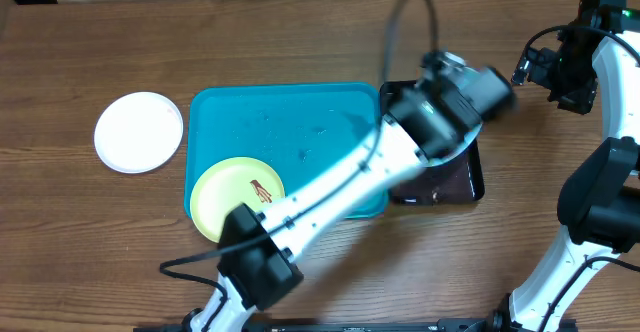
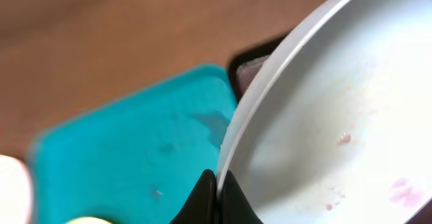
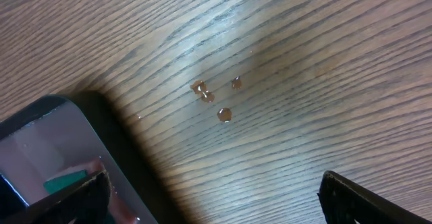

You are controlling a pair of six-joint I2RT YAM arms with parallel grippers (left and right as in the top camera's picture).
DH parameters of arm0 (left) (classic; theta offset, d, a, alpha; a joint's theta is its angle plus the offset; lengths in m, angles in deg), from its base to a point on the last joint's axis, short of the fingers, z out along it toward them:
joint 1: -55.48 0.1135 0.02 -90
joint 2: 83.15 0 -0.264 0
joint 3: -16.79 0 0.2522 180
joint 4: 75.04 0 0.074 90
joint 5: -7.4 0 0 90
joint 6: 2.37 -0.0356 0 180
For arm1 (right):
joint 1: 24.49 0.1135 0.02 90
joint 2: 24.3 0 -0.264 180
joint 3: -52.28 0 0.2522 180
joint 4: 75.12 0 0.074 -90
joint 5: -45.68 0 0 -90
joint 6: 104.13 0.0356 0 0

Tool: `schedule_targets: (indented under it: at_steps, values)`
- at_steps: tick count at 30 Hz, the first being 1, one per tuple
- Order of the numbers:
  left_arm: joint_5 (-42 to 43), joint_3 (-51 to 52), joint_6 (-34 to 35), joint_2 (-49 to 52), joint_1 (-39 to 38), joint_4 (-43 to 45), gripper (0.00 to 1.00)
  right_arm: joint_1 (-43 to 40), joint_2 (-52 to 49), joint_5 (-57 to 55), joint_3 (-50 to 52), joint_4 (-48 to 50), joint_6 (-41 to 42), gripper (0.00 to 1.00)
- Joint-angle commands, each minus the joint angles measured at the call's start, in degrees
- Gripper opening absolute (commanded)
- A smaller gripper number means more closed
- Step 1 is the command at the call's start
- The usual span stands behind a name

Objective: Clean dirty plates on tray and stack at the side
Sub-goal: 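Carry the light-blue plate left and lower it onto the white plate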

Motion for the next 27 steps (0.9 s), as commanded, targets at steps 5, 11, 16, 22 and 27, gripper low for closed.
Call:
schedule_targets:
  at_steps: [5, 11, 16, 22, 27]
  values:
    - [46.45, -1.49, -3.82, -0.13, 17.35, 0.22, 0.04, -0.15, 2.1, 0.26, -1.11, 0.11, 0.0, 1.0]
    - [76.76, -1.49, -13.73, -0.13, 30.69, -1.14, 0.04, -0.15, 2.1, 0.26, -1.11, 0.11, 0.0, 1.0]
    - [81.57, -1.42, -19.78, -0.13, 37.05, -6.32, 0.04, -0.15, 2.1, 0.26, -1.11, 0.11, 0.0, 1.0]
    - [81.18, -1.09, -21.55, -0.13, 42.29, -8.63, 0.04, -0.15, 2.1, 0.26, -1.11, 0.11, 0.0, 1.0]
    - [78.18, -1.09, -21.49, -0.13, 47.89, -9.38, 0.04, -0.15, 2.1, 0.26, -1.11, 0.11, 0.0, 1.0]
